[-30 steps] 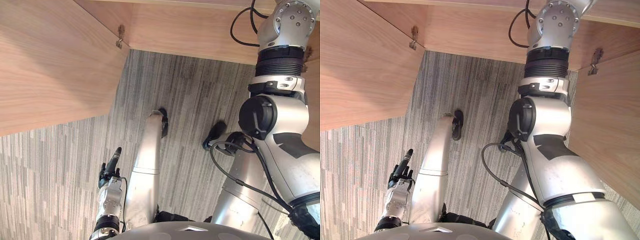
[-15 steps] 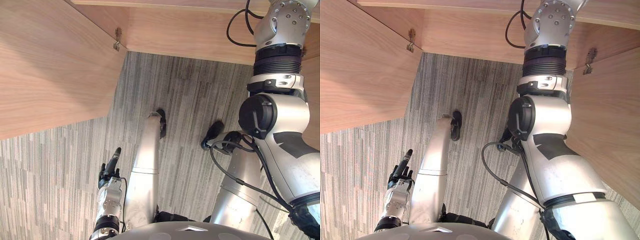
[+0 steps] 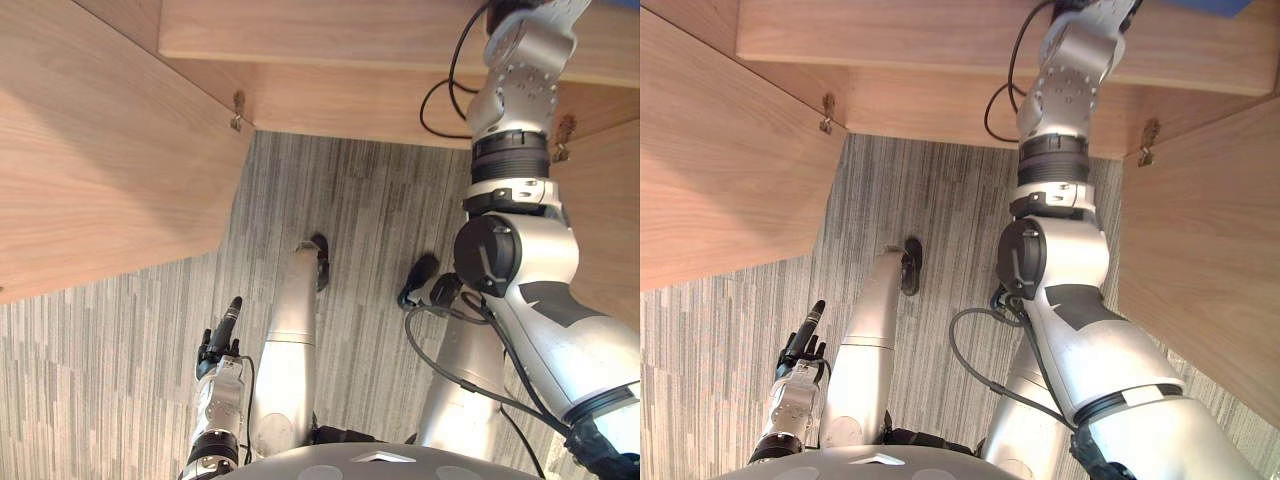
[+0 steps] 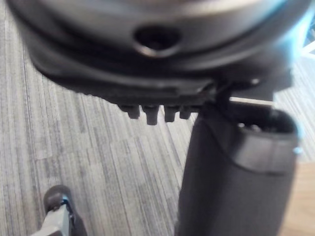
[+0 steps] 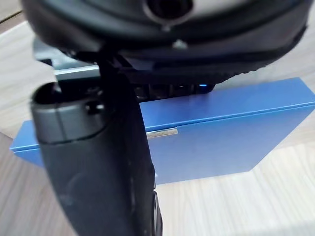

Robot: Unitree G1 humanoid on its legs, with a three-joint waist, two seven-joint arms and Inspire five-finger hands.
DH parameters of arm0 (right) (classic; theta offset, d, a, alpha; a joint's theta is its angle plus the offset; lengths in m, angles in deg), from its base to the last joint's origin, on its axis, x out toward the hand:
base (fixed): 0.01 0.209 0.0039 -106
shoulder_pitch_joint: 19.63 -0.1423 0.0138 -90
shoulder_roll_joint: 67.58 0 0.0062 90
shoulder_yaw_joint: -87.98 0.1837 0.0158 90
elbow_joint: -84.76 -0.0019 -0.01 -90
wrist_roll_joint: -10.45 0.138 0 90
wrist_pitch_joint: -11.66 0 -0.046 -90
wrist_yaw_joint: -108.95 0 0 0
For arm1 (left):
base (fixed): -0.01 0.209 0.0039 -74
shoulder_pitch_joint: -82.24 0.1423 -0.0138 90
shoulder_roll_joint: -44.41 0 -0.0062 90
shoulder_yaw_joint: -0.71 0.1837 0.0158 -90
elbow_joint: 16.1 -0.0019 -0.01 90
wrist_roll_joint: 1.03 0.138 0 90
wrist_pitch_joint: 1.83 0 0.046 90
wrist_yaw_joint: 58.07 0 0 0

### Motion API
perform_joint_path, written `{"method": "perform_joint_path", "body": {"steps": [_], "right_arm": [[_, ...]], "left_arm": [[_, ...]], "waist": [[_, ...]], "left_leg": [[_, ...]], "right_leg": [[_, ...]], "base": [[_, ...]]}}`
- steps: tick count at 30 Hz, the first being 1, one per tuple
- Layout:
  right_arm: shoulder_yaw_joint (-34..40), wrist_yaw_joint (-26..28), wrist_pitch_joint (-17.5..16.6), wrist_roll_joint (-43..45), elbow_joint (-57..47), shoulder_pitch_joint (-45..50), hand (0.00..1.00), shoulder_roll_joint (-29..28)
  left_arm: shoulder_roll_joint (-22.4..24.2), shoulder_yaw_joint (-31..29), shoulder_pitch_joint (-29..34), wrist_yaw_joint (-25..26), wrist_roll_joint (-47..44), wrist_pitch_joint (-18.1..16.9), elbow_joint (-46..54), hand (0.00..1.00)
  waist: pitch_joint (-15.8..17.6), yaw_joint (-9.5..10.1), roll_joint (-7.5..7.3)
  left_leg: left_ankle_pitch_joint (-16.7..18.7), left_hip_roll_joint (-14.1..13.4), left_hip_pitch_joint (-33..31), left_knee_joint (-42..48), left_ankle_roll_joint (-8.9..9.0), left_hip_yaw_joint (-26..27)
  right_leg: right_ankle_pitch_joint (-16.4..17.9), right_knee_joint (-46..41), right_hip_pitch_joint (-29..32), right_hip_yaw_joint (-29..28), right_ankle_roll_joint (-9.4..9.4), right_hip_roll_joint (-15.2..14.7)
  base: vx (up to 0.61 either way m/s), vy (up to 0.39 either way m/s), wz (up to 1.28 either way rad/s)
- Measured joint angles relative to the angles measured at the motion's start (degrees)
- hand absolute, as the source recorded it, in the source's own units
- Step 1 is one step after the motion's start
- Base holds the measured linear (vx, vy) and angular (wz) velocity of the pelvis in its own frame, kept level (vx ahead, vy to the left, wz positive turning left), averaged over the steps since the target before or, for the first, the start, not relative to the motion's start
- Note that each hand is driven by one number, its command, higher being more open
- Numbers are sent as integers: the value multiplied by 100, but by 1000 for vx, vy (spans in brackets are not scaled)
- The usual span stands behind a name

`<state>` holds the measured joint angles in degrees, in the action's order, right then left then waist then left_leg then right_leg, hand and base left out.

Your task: Walk over to the cabinet, pick up the folder, carry it to the office cabinet, place the folder inside the office cabinet, then close the office cabinet door

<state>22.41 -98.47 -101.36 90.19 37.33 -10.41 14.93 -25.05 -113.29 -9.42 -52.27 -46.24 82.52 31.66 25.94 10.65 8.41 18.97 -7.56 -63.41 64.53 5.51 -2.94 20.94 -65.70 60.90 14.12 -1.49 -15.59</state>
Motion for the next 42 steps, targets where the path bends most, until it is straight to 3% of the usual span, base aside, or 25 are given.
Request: {"method": "perform_joint_path", "body": {"steps": [11, 22, 27, 31, 37, 42], "right_arm": [[273, 103, 115, 1, 228, 582, 100, -146], [481, 117, 321, -21, 559, 800, 100, -202], [279, 155, 1037, -717, 1001, 798, 100, 52], [-416, 441, 2089, -2278, 1400, 792, 100, 611], [-1061, 950, 3042, -3987, 1876, 796, 100, 988], [-1384, 1940, 3297, -5030, 1980, 794, 100, 1298]], "left_arm": [[11, -186, 80, -55, 9, 4, -136, 100], [7, -158, 212, -108, 8, 1, -270, 100], [-13, -157, 251, -154, 30, -1, -287, 100], [-63, -169, 496, -345, 36, -6, -297, 100], [-147, -339, 778, -584, 111, 96, -343, 100], [-255, -558, 787, -805, 312, 131, -329, 100]], "waist": [[-272, -31, -95], [-462, -134, -287], [-536, -137, -312], [-539, -163, -313], [-542, -199, -313], [-543, -252, -311]], "left_leg": [[-140, 19, 1005, -954, -38, 137], [-684, 103, 1861, -2395, -154, 387], [-897, 127, 2057, -2870, -180, 430], [-975, 147, 2104, -3030, -184, 428], [-989, 86, 2193, -3088, -167, 440], [-1004, 79, 2195, -3082, -166, 440]], "right_leg": [[-183, 956, -999, 128, 126, 62], [-753, 2344, -1830, 326, 176, 122], [-981, 2823, -2044, 399, 194, 178], [-1058, 2981, -2102, 439, 203, 188], [-1117, 3109, -2203, 440, 181, 274], [-1121, 3107, -2198, 438, 176, 280]], "base": [[57, 26, 1], [69, 19, 3], [18, 3, 1], [11, -3, 2], [-7, -7, -3], [-6, -4, -1]]}}
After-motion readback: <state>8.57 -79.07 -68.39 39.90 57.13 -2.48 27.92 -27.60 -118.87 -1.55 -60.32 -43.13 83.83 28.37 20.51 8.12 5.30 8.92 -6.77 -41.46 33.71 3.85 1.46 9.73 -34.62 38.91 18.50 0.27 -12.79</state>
